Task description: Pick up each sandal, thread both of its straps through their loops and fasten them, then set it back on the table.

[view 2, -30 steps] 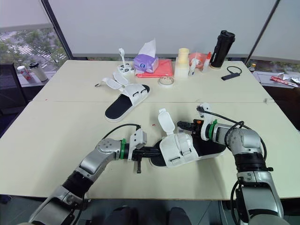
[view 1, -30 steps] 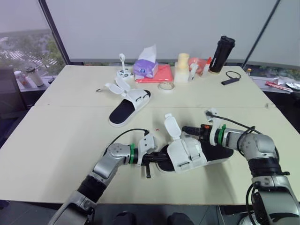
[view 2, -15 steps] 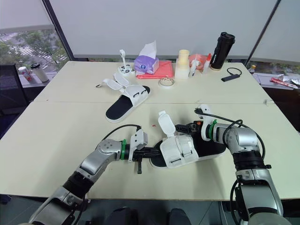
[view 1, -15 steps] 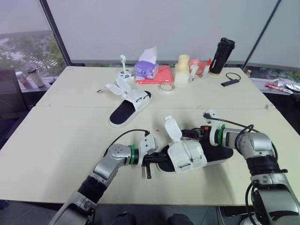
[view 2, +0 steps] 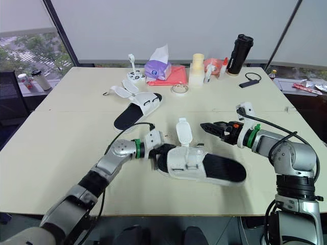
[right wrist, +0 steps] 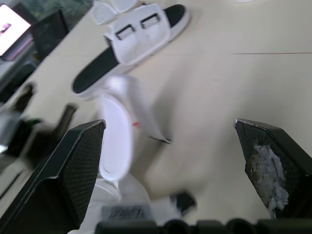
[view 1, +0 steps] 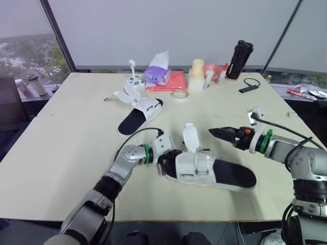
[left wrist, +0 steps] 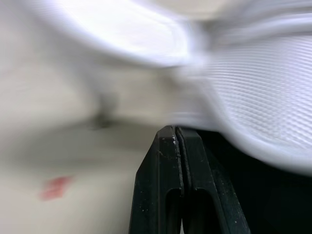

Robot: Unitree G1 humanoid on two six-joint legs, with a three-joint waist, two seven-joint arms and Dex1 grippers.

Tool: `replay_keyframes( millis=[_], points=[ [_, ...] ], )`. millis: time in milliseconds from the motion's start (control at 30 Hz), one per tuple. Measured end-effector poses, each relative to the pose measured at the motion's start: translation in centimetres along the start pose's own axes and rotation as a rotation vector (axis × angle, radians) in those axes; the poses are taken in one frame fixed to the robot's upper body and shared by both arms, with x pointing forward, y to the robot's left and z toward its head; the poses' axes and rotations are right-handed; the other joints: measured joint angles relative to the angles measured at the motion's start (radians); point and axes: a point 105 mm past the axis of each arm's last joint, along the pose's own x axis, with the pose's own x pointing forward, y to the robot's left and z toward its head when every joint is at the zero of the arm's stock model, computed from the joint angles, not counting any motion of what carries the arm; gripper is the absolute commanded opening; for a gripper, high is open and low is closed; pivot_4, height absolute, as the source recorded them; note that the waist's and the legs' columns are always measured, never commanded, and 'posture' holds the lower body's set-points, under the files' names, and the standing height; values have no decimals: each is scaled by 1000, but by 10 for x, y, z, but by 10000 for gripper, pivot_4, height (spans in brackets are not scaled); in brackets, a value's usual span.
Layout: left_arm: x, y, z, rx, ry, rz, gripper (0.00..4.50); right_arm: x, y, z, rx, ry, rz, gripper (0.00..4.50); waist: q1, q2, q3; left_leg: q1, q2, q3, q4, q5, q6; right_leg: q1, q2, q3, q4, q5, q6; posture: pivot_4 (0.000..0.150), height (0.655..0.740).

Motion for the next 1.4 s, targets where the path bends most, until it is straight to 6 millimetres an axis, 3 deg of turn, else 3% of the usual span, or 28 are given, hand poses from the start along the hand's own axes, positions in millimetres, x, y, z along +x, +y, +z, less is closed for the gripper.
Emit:
replay_keyframes(
  millis=[133, 233, 500, 867, 1100, 1233, 1400],
  points=[
    [-2, -7, 0, -19, -10, -39, 0, 22, 13, 1, 86, 10, 72, 44784, 5, -1, 1, -1, 0, 0, -5, 0, 0, -3, 0, -2, 0, 2, 4, 1500, 7400],
    [-9, -18, -3, -45, -10, -79, 0, 27, 8, -10, 141, 66, 54, 44784, 6, 0, 1, -1, 0, 1, -12, 1, -1, -6, 0, -2, -1, 2, 4, 1500, 7400],
    [-26, -33, -7, -104, 1, -102, 0, 15, 1, -14, 204, 62, 40, 44784, 8, 0, 1, -3, 0, 2, -15, 1, -2, -9, 1, -3, -2, 2, 4, 1500, 7400],
    [-43, -26, -7, -162, 17, -106, 0, 12, 5, -22, 234, 88, 63, 44784, 8, 0, 5, -2, 0, 3, -12, 1, -1, -9, 6, -3, 1, 2, 5, 1500, 7400],
    [-58, -18, 14, -197, -57, -110, 0, 13, 6, -21, 242, 87, 73, 44784, 9, 0, 7, -3, 0, 3, -11, 1, -1, -9, 7, -4, 1, 3, 6, 1500, 7400],
    [-62, -29, 24, -238, -90, -168, 0, 13, 5, -21, 248, 85, 73, 44784, 8, 0, 7, -3, 0, 3, -9, 1, -1, -8, 8, -3, 1, 3, 6, 1500, 7400],
    [-61, -47, 18, -241, -24, -264, 0, 15, 2, -19, 265, 81, 72, 44784, 8, 0, 8, -3, 0, 3, -8, 1, -1, -8, 9, -3, 2, 3, 7, 1500, 7400]
  ],
)
